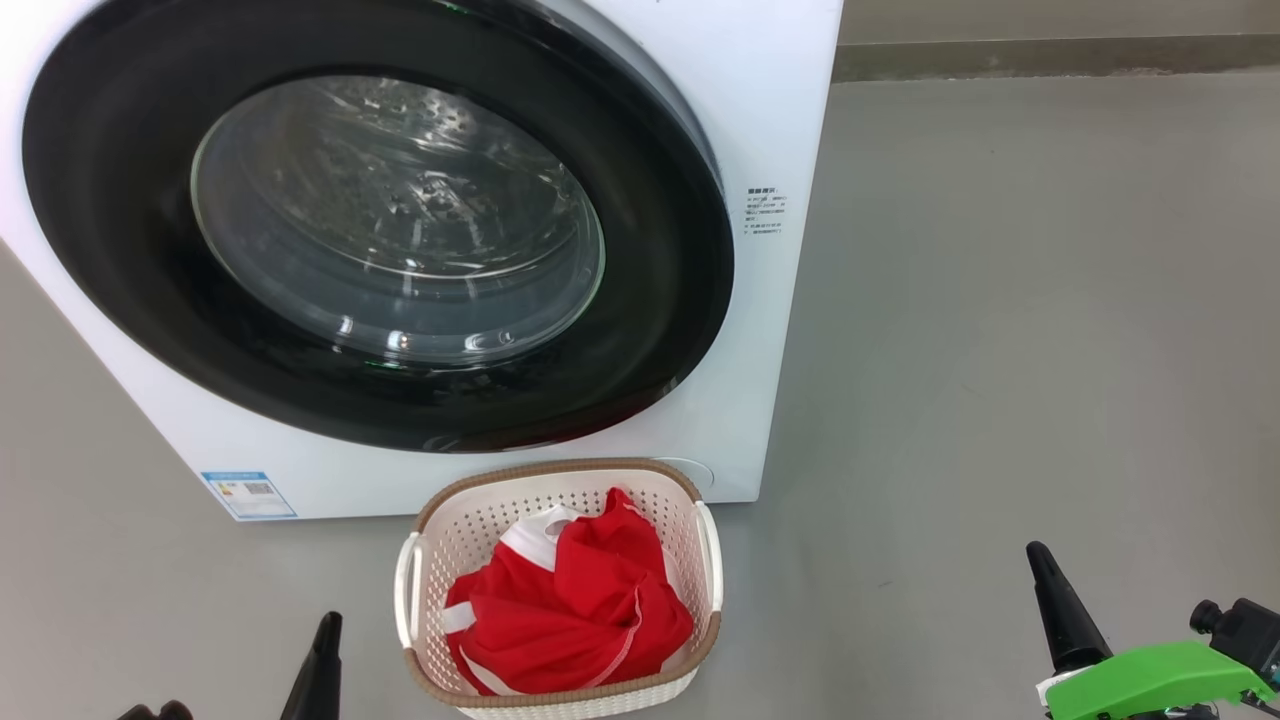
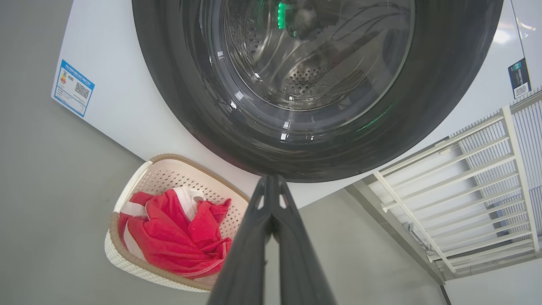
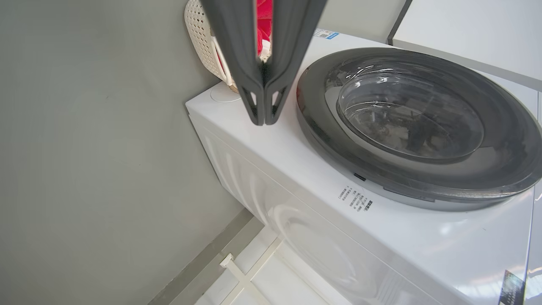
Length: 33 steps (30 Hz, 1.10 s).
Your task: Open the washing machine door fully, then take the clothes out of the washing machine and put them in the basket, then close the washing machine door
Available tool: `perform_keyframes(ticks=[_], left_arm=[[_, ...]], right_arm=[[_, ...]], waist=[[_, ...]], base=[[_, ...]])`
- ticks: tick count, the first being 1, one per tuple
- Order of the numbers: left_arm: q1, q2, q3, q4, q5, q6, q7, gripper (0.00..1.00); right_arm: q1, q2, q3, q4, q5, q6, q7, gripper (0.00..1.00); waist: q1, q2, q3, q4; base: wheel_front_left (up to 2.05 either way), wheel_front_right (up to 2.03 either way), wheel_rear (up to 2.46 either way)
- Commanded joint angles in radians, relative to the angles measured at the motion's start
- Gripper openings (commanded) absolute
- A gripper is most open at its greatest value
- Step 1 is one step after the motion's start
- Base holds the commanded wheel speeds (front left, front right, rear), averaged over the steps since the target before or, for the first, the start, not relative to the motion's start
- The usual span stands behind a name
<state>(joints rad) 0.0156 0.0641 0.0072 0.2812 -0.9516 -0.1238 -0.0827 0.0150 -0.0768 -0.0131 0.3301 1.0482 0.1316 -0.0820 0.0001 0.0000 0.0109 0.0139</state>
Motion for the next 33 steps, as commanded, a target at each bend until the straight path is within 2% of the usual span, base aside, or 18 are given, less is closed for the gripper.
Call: perform_keyframes(ticks=[1,33], left_arm=[[-0.046,0.006,0.028,-0.027,-0.028,-0.003,0.008,0.0],[-0.085,-0.004,0.067,-0.031,-0.344,-0.005,0.102,0.0]], right_arm=[[-0.046,-0.006,0.001,-0.03,0.026,0.0,0.006,0.0],[-0.085,0.01,-0.049,-0.058,0.295,-0.001,0.1,0.0]], waist=[[-0.0001,0.0,0.0,0.0],[-0.0001,0.0,-0.004,-0.007]], base=[[0.0,0.0,0.0],[0.0,0.0,0.0]])
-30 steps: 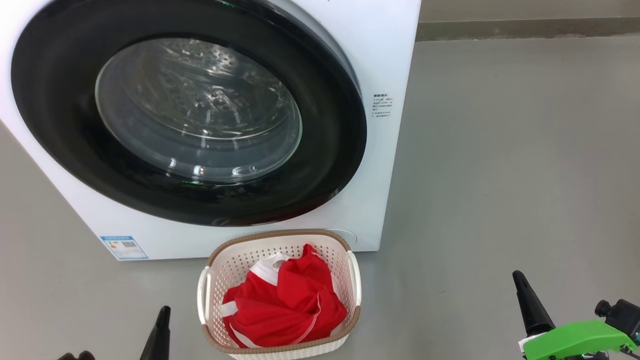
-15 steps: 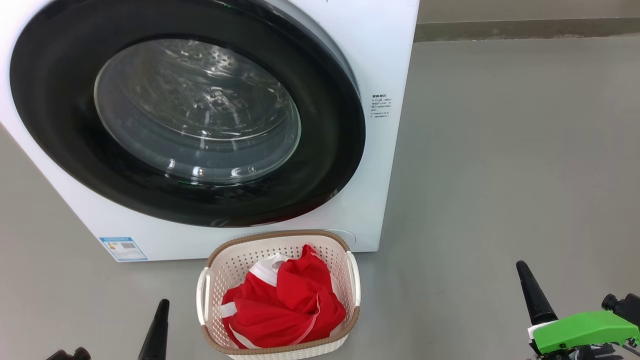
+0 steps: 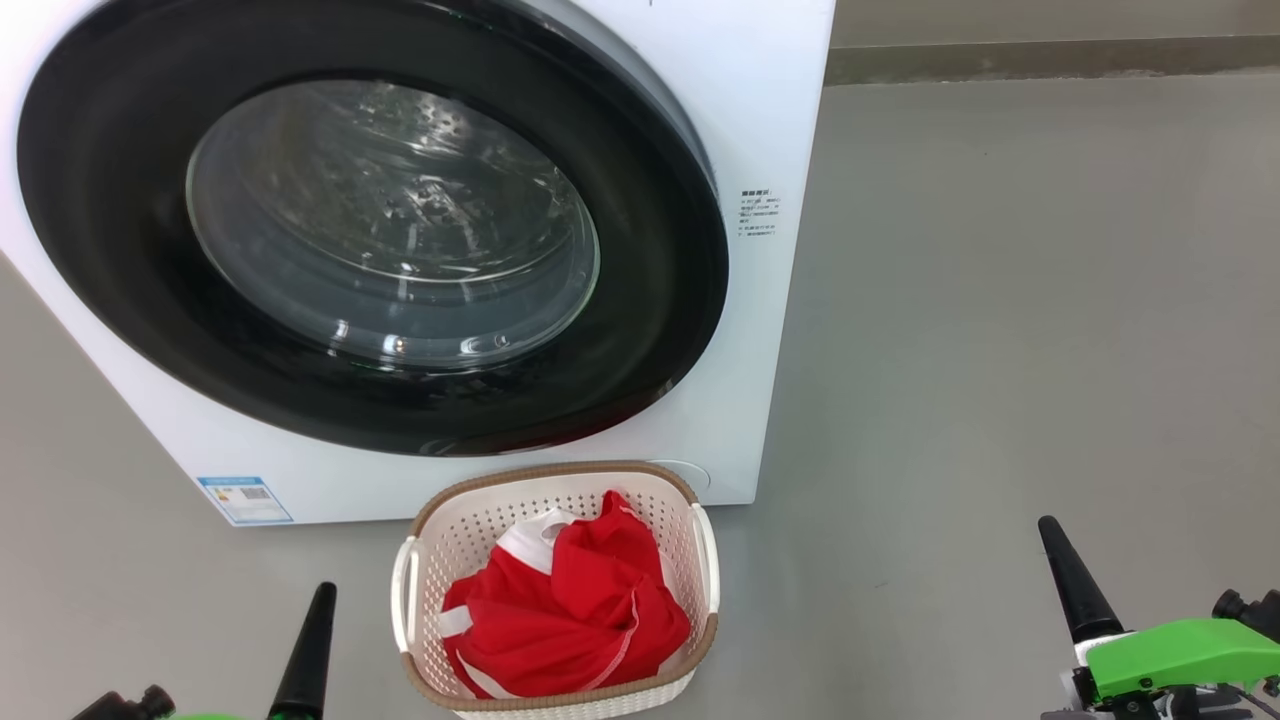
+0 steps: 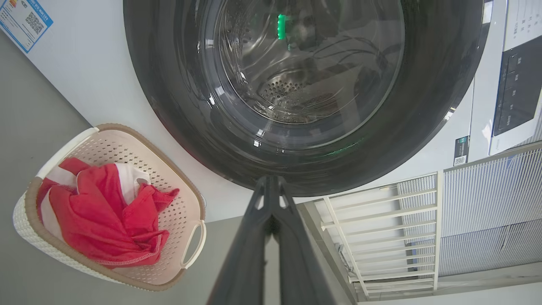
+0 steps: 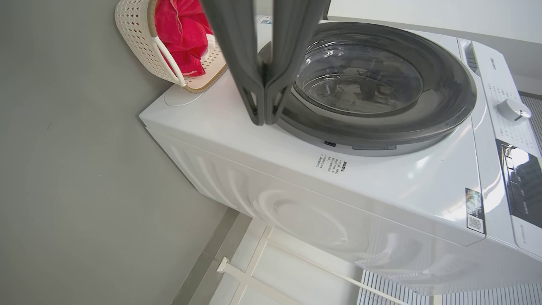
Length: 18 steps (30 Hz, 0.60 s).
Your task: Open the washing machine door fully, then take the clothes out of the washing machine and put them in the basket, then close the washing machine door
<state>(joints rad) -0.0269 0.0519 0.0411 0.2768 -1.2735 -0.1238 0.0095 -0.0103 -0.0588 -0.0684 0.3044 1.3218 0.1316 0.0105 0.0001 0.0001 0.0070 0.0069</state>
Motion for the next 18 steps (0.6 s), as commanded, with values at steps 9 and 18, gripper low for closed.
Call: perform_keyframes(ticks=[9,18], left_arm=[[-0.052,0.006,0.043,-0.028,-0.101,-0.006,0.034,0.0],[-0.063,0.004,0.054,-0.03,-0.19,-0.006,0.06,0.0]], right_arm=[[-0.069,-0.005,-0.007,-0.039,0.089,-0.001,0.032,0.0],[-0.08,0.0,-0.021,-0.047,0.164,-0.001,0.058,0.0]], waist=[[-0.0001,-0.0001,-0.001,-0.002],[-0.0001,-0.0001,-0.002,-0.004]], base=[[0.0,0.0,0.0],[0.0,0.0,0.0]])
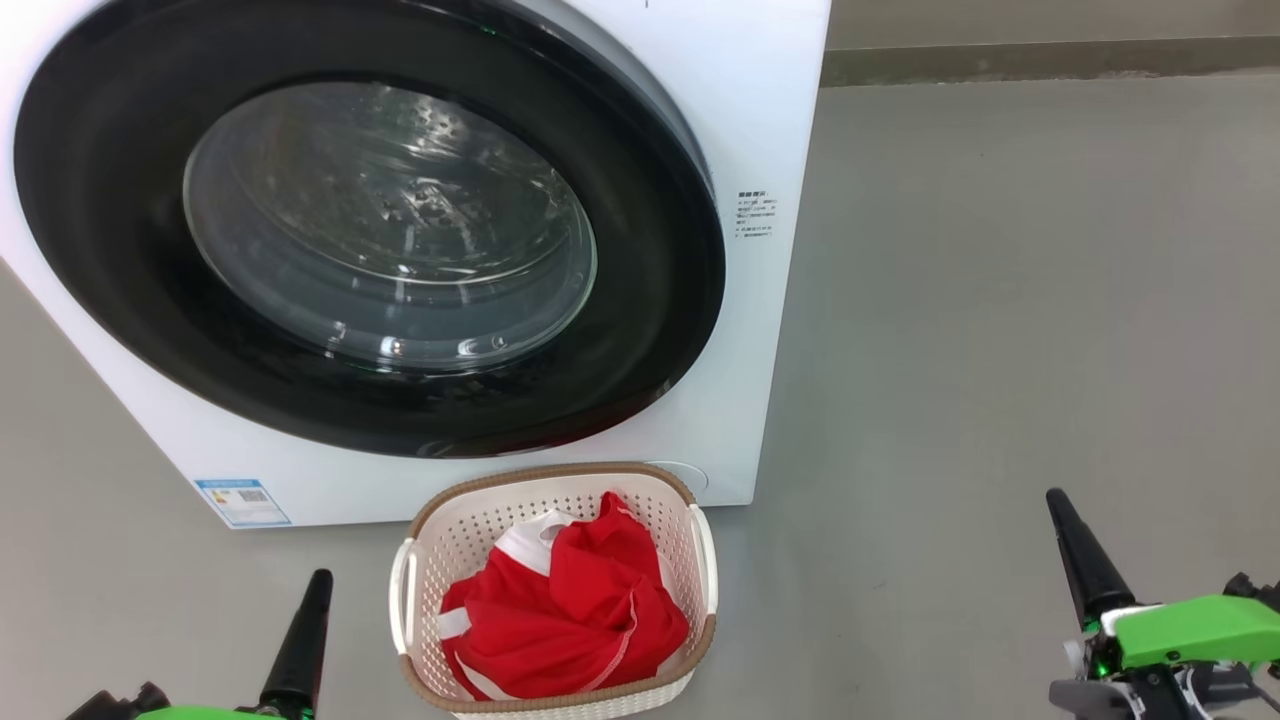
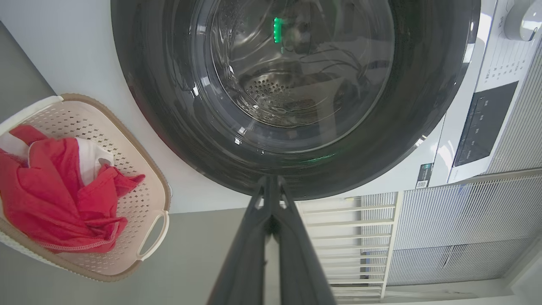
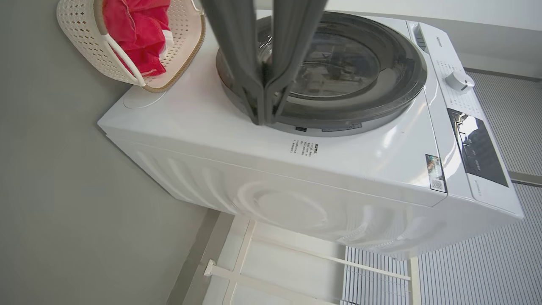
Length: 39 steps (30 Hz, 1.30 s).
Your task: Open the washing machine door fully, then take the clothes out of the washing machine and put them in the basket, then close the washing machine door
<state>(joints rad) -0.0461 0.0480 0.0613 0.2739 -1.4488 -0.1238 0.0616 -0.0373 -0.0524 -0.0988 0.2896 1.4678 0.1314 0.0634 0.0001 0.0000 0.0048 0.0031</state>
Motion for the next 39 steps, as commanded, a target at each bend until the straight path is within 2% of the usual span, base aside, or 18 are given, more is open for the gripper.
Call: perform_keyframes(ticks=[1,14,39], left_arm=[[-0.045,0.007,0.035,-0.027,-0.025,-0.006,0.011,0.0],[-0.062,0.003,0.052,-0.029,-0.16,-0.007,0.051,0.0],[-0.062,0.003,0.053,-0.029,-0.16,-0.007,0.052,0.0]], right_arm=[[-0.054,-0.006,0.008,-0.033,0.027,-0.001,0.008,0.0],[-0.07,0.001,-0.014,-0.045,0.142,-0.001,0.049,0.0],[-0.071,0.001,-0.015,-0.045,0.141,-0.001,0.05,0.0]], waist=[[-0.0001,0.0,0.0,0.0],[-0.0001,0.0,-0.002,-0.003],[-0.0001,0.0,-0.002,-0.003]], base=[[0.0,0.0,0.0],[0.0,0.0,0.0],[0.0,0.0,0.0]])
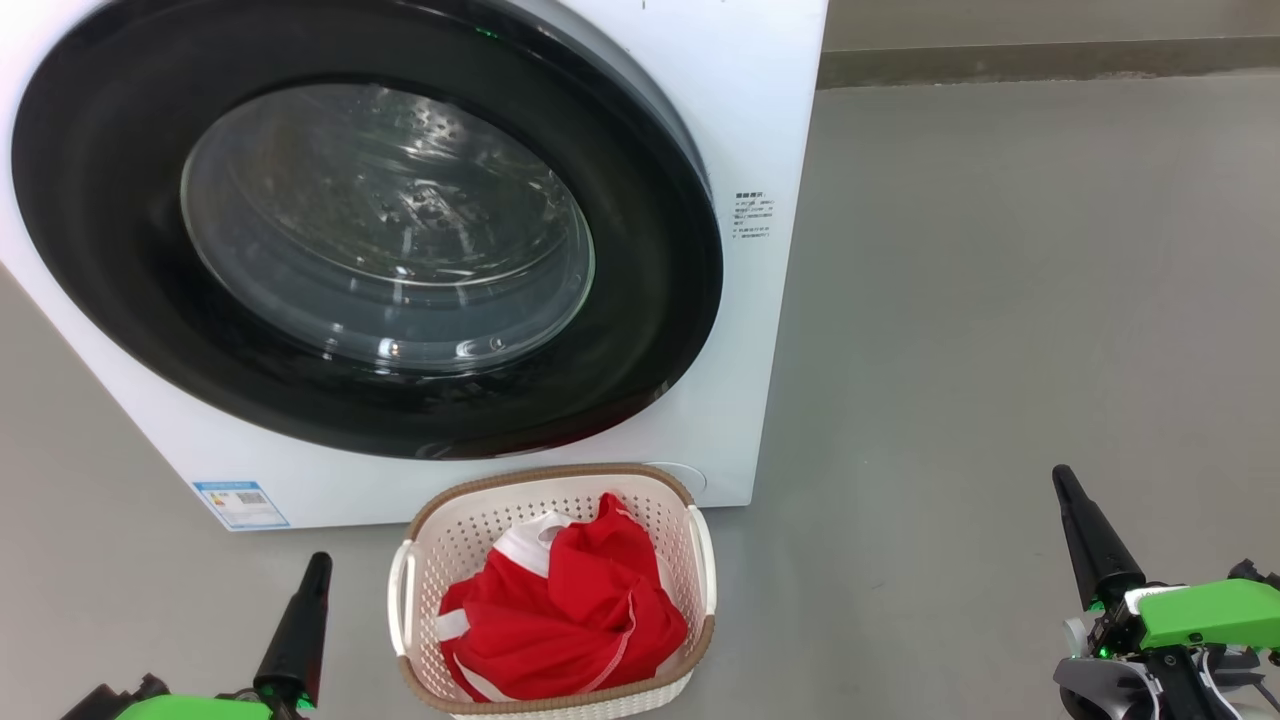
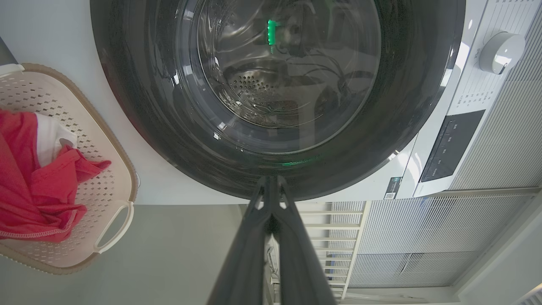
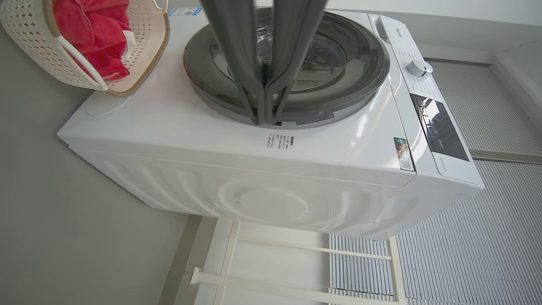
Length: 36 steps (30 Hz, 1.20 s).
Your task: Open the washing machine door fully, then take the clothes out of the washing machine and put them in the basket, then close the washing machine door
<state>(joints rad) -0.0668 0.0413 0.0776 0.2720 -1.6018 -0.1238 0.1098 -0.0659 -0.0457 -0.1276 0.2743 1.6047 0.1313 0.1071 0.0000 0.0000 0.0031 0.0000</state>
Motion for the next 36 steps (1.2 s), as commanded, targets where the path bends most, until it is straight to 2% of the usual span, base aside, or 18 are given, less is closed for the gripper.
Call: perform_keyframes(ticks=[1,36], left_arm=[[-0.041,0.009,0.037,-0.027,-0.006,-0.007,0.004,0.0],[-0.041,0.009,0.037,-0.027,-0.006,-0.007,0.004,0.0]], right_arm=[[-0.042,-0.005,0.014,-0.03,0.004,-0.001,0.006,0.0],[-0.042,-0.005,0.013,-0.03,0.004,-0.001,0.006,0.0]], waist=[[0.0,0.0,0.0,0.0],[0.0,0.0,0.0,0.0]], base=[[0.0,0.0,0.0],[0.0,0.0,0.0]])
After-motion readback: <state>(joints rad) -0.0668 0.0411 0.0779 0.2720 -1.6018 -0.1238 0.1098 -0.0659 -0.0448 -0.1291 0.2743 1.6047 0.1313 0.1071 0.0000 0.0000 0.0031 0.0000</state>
